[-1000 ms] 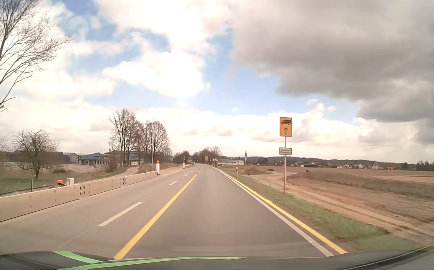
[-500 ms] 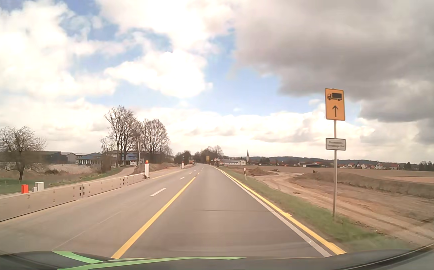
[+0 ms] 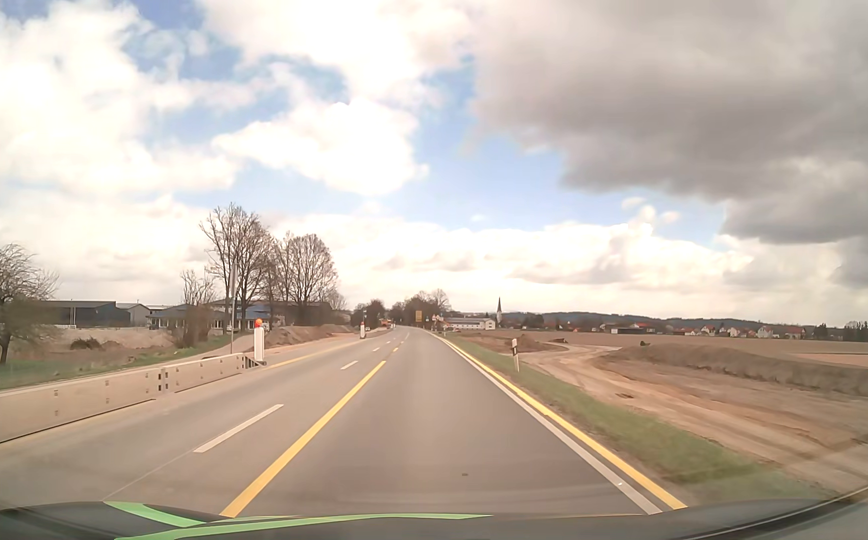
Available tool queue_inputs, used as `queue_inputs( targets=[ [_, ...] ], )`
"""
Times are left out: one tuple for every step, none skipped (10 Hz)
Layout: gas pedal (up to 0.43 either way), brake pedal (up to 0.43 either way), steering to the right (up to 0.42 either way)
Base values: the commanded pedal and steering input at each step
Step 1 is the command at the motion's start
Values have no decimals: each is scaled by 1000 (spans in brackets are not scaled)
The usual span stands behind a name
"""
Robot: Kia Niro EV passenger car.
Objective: Follow the waypoints while adhering to traffic rules and regulations
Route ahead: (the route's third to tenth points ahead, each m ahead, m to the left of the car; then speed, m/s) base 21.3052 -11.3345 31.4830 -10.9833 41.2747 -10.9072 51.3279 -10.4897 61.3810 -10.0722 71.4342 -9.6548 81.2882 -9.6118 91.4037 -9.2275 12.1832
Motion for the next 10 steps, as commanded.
queue_inputs(
  targets=[
    [110, 0, -3],
    [110, 0, -3],
    [110, 0, -2],
    [110, 0, -2],
    [110, 0, -2],
    [110, 0, -2],
    [110, 0, -1],
    [110, 0, -1],
    [110, 0, -1],
    [110, 0, -1]
  ],
)
